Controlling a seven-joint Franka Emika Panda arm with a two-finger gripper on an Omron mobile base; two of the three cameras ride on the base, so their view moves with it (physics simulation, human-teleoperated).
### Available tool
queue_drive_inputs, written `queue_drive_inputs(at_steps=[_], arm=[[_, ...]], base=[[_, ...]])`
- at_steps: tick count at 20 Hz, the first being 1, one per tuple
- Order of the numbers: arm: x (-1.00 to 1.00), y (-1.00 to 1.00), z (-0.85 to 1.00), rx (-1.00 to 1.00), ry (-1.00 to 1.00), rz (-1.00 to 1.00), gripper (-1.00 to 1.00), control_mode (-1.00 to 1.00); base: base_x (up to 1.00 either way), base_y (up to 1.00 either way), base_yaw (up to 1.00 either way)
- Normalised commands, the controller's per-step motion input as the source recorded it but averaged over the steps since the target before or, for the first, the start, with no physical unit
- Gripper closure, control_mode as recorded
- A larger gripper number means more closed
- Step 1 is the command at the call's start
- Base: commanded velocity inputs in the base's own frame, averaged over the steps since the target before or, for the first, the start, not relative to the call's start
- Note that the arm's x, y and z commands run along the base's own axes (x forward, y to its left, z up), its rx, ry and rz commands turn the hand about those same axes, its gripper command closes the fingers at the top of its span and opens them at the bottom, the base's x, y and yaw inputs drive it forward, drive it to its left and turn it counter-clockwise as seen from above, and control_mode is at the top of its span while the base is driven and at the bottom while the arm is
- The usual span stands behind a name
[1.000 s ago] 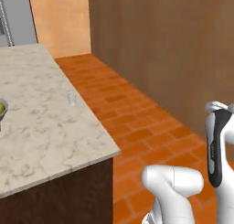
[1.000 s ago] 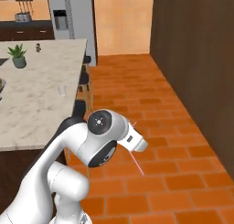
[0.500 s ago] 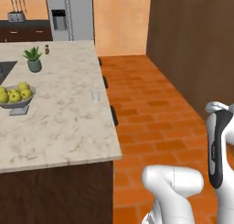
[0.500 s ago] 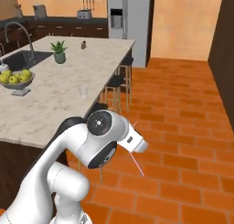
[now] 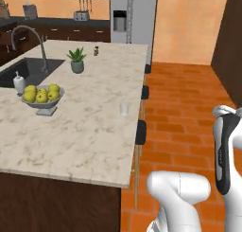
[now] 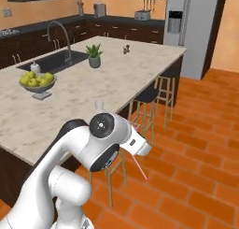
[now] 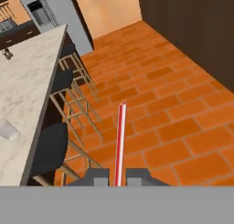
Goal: Take a straw from the drawer in front and place it inside the glass cup on the dining counter.
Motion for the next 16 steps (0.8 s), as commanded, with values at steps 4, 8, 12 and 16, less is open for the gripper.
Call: queue_drive_inputs(at_steps=[4,8,12,16], arm=[[0.00,0.00,0.00,0.00,0.00,0.00,1.00,1.00],[0.00,0.00,0.00,0.00,0.00,0.00,1.00,1.00],[0.00,0.00,0.00,0.00,0.00,0.00,1.00,1.00],[0.00,0.00,0.00,0.00,0.00,0.00,1.00,1.00]], base=[[0.68,-0.50,0.54],[0.68,-0.53,0.52],[0.65,-0.57,0.51],[0.57,-0.70,0.47]])
